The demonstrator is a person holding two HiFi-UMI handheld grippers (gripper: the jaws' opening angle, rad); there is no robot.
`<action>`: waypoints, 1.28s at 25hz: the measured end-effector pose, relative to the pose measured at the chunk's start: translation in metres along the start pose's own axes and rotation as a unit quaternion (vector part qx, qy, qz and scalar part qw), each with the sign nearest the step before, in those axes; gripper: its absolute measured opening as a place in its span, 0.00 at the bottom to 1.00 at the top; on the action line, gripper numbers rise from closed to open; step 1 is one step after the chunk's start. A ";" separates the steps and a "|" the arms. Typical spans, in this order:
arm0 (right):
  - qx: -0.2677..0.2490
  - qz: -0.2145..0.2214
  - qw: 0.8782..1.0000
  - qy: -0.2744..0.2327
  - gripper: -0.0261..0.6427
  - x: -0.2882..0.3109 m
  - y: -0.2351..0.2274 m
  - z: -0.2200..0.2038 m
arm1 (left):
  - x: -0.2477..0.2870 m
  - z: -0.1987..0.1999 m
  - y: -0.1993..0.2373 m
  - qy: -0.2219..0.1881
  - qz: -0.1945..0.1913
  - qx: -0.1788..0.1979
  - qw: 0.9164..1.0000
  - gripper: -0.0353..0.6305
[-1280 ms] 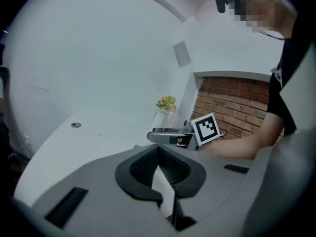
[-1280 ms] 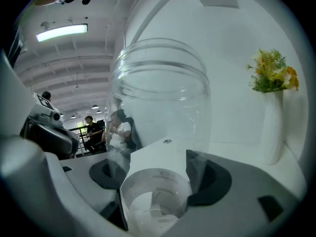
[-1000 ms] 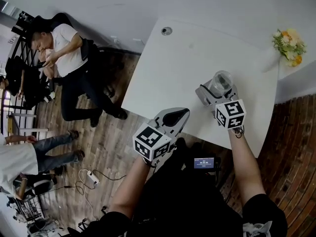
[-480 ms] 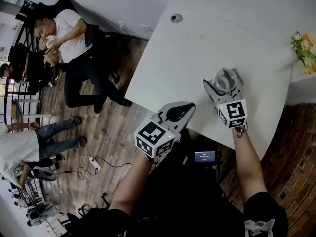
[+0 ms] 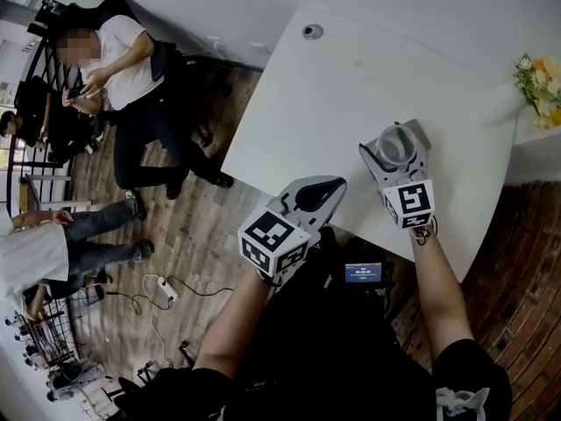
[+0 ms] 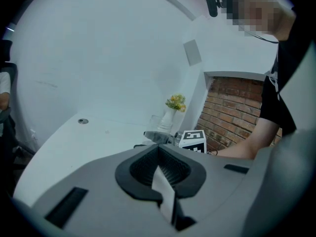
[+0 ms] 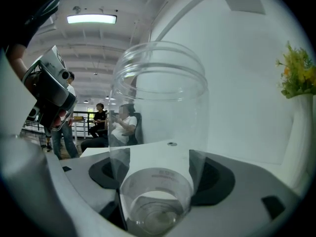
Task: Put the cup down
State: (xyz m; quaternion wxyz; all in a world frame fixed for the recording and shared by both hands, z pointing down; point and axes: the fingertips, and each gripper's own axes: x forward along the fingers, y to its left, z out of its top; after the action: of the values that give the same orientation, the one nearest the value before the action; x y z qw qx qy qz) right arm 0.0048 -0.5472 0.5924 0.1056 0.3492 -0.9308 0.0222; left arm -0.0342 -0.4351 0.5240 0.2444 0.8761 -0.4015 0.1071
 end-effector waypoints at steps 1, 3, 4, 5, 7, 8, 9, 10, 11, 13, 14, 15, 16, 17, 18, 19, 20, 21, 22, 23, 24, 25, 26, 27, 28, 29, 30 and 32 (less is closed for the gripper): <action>0.003 -0.002 1.000 -0.001 0.61 -0.001 -0.001 -0.001 | 0.000 0.000 -0.001 -0.001 -0.001 0.000 1.000 0.07; 0.012 -0.005 1.000 -0.006 0.76 -0.003 -0.004 0.000 | -0.001 0.001 -0.001 -0.005 -0.002 0.000 1.000 0.07; 0.017 -0.005 1.000 -0.008 0.78 -0.004 -0.006 0.000 | -0.001 0.001 -0.001 -0.007 -0.002 0.000 1.000 0.07; 0.020 -0.006 1.000 -0.008 0.78 -0.006 -0.007 0.001 | -0.002 0.002 -0.001 -0.008 -0.002 0.000 1.000 0.07; 0.019 -0.010 1.000 -0.005 0.78 -0.011 -0.009 0.002 | -0.005 0.002 -0.002 -0.010 -0.003 0.000 1.000 0.07; 0.018 -0.012 1.000 -0.003 0.78 -0.014 -0.009 0.002 | -0.007 0.002 -0.003 -0.011 -0.003 0.000 1.000 0.07; 0.018 -0.015 1.000 -0.001 0.78 -0.017 -0.009 0.003 | -0.008 0.001 -0.004 -0.012 -0.003 0.000 1.000 0.07; 0.018 -0.018 1.000 0.001 0.78 -0.021 -0.009 0.003 | -0.010 0.001 -0.005 -0.013 -0.003 0.000 1.000 0.07; 0.018 -0.021 1.000 0.002 0.78 -0.026 -0.009 0.003 | -0.012 -0.001 -0.006 -0.014 -0.002 -0.001 1.000 0.07; 0.021 -0.029 0.999 0.004 0.78 -0.034 -0.009 0.005 | -0.016 -0.002 -0.007 -0.016 -0.001 -0.003 1.000 0.07; 0.025 -0.033 0.999 0.004 0.78 -0.038 -0.010 0.007 | -0.018 -0.002 -0.007 -0.018 -0.001 -0.004 1.000 0.07; 0.031 -0.037 0.999 0.004 0.78 -0.043 -0.011 0.009 | -0.020 -0.002 -0.007 -0.020 -0.002 -0.004 1.000 0.07; 0.040 -0.040 0.998 0.004 0.78 -0.047 -0.011 0.010 | -0.022 -0.003 -0.008 -0.022 -0.002 -0.005 1.000 0.07; 0.050 -0.042 0.998 0.004 0.78 -0.052 -0.010 0.010 | -0.024 -0.003 -0.010 -0.024 -0.004 -0.005 1.000 0.07; 0.062 -0.043 0.997 0.005 0.78 -0.058 -0.009 0.010 | -0.027 -0.004 -0.011 -0.025 -0.005 -0.005 1.000 0.07; 0.073 -0.045 0.996 0.006 0.78 -0.064 -0.008 0.010 | -0.030 -0.004 -0.013 -0.026 -0.005 -0.005 1.000 0.07; 0.084 -0.048 0.995 0.008 0.78 -0.070 -0.007 0.009 | -0.032 -0.005 -0.014 -0.028 -0.006 -0.004 1.000 0.07; 0.092 -0.053 0.994 0.010 0.78 -0.077 -0.006 0.009 | -0.035 -0.005 -0.015 -0.029 -0.007 -0.003 1.000 0.07; 0.099 -0.060 0.993 0.012 0.78 -0.083 -0.006 0.008 | -0.038 -0.005 -0.016 -0.031 -0.007 -0.002 0.999 0.07; 0.106 -0.068 0.992 0.015 0.78 -0.090 -0.006 0.008 | -0.041 -0.005 -0.017 -0.032 -0.008 0.000 0.999 0.07; 0.113 -0.074 0.991 0.018 0.78 -0.097 -0.007 0.008 | -0.044 -0.005 -0.017 -0.033 -0.009 0.002 0.999 0.07; 0.123 -0.079 0.989 0.020 0.78 -0.104 -0.006 0.008 | -0.047 -0.005 -0.018 -0.035 -0.010 0.003 0.999 0.07; 0.133 -0.081 0.988 0.021 0.78 -0.110 -0.005 0.008 | -0.050 -0.005 -0.017 -0.037 -0.010 0.003 0.999 0.07; 0.142 -0.080 0.986 0.020 0.78 -0.116 -0.003 0.009 | -0.052 -0.005 -0.017 -0.039 -0.009 0.004 0.999 0.07; 0.148 -0.078 0.986 0.018 0.78 -0.121 0.000 0.011 | -0.054 -0.005 -0.017 -0.041 -0.009 0.004 0.999 0.07; 0.151 -0.075 0.986 0.016 0.77 -0.127 0.003 0.014 | -0.055 -0.005 -0.018 -0.042 -0.010 0.005 0.999 0.07; 0.150 -0.072 0.986 0.015 0.76 -0.134 0.006 0.017 | -0.055 -0.004 -0.019 -0.045 -0.012 0.007 0.999 0.07; 0.141 -0.069 0.988 0.013 0.67 -0.148 0.013 0.023 | -0.054 -0.003 -0.022 -0.050 -0.016 0.011 0.999 0.07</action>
State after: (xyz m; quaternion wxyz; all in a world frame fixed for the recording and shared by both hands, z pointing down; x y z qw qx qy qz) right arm 0.1008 -0.4441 0.5390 0.0692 0.4233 -0.8908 0.1502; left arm -0.0527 -0.3857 0.4980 0.2158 0.8895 -0.3978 0.0636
